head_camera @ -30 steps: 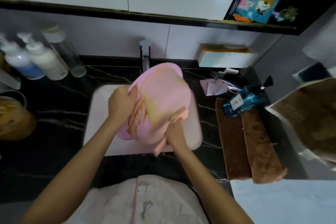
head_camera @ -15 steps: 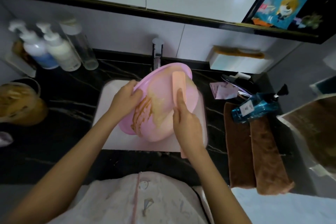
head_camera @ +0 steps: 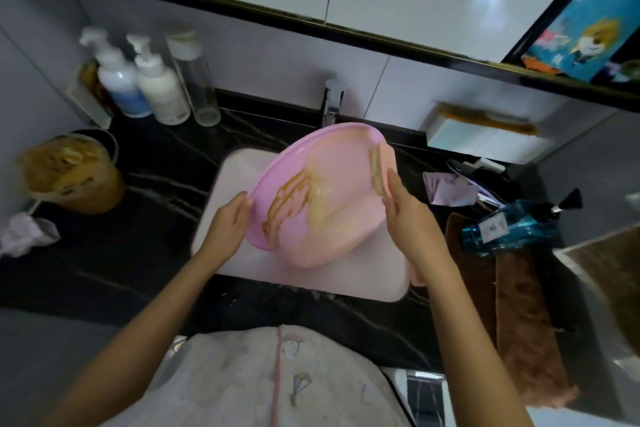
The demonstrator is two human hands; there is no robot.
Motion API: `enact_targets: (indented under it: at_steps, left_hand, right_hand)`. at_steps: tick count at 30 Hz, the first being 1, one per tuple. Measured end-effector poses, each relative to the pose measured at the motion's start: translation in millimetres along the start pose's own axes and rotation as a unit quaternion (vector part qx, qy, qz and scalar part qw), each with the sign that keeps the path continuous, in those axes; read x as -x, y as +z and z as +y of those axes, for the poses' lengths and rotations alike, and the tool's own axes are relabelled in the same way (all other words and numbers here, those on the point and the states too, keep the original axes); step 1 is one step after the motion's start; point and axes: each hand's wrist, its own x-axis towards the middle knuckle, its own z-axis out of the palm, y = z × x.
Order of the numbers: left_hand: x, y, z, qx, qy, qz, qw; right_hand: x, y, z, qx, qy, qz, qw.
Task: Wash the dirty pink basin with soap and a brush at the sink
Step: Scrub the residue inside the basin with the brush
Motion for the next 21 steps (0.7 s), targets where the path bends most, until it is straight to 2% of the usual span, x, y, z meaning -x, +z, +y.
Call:
enact_targets:
  at_steps: [3,7,10,14,16,18,19,21]
  left_hand:
    - [-10.0,-0.3,26.9,0.019,0.072,0.012,0.997]
    - [-25.5,7.5,52.4,-0.087,0.127,0.006,0.988]
    - [-28.1,24.0,63.8,-0.14,0.138,0.019,0.98]
    - [-34.7,31.4,73.5,-0.178,0.139,0.052,0.973]
    - [-38.6,30.6,76.9,-0.178,0.137,0.05,0.973]
    - [-40.0,34.4,81.7,-0.187,0.147,0.041,0.97]
    - [-40.0,37.5,83.2,-0.196,0.149,0.039,0.968]
    - [-41.3,40.2,83.9,-0.199,0.145,0.046,0.968]
  right_hand:
    - [-1.7,-10.5,2.3,-0.107,0.067,-0.024,0.992]
    - [-13.8,-9.0,-7.4,-0.162,0.087,-0.03,0.983]
    - [-16.5,1.6,-20.1,-0.112,0.08,0.006,0.99]
    - [18.1,15.8,-36.0,-0.029,-0.024,-0.011,0.999]
    - [4.3,8.9,-22.3,0.002,-0.01,0.013,1.0]
    - [-19.8,-0.4,-6.5,-0.025,0.046,0.034,0.998]
    - [-20.2,-1.4,-4.8,-0.047,0.047,0.04,0.997]
    - [-1.8,6.1,-9.0,-0.062,-0.014,0.032,0.997]
